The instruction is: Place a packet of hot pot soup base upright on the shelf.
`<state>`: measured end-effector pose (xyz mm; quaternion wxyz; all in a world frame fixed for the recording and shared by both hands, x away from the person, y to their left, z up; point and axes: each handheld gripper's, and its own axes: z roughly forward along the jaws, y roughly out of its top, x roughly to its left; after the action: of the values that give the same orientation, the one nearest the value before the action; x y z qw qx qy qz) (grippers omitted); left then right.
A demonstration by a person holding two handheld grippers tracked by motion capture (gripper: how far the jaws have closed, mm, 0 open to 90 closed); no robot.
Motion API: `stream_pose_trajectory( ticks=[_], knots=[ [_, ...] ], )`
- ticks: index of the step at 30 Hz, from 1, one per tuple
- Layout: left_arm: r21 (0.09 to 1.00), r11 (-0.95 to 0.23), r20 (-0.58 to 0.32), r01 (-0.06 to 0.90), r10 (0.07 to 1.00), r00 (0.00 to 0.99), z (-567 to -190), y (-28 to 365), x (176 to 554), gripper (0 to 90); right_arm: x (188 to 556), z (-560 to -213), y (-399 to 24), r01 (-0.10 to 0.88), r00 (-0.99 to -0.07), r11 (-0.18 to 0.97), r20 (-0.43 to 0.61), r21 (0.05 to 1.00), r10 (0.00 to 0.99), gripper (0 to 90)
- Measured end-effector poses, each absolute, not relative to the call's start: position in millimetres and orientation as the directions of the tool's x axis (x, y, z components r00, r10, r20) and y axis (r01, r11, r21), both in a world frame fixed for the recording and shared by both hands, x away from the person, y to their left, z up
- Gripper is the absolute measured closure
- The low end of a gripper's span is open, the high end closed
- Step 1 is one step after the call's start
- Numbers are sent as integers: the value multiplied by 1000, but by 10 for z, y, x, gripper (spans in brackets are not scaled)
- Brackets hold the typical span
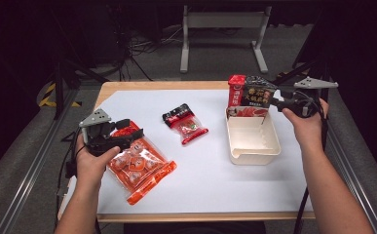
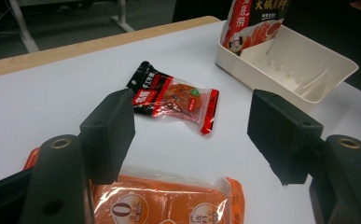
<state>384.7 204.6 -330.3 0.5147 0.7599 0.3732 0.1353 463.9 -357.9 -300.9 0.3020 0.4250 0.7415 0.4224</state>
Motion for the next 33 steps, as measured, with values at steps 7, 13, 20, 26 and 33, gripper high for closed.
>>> stream_pose_trajectory(
  ticks=[7, 13, 20, 26, 33],
  knots=[
    [887, -201, -155, 416, 719, 677, -3282, 2109, 3836, 344, 4412, -2943, -3584, 362, -468, 304, -111, 881, 877, 422],
    [886, -213, -144, 412, 718, 681, -3265, 2159, 3827, 338, 4180, -2893, -3525, 336, -560, 301, -67, 893, 826, 457],
    [883, -217, -140, 415, 723, 677, -3284, 2169, 3761, 314, 4002, -2916, -3488, 333, -631, 232, 33, 914, 775, 476],
    [875, -244, -127, 418, 719, 684, -3353, 2203, 3686, 300, 3930, -2936, -3331, 331, -683, 262, 39, 907, 729, 472],
    [875, -223, -134, 429, 740, 659, -3397, 2313, 3710, 287, 3864, -2911, -3180, 302, -713, 271, 28, 914, 701, 452]
  ],
)
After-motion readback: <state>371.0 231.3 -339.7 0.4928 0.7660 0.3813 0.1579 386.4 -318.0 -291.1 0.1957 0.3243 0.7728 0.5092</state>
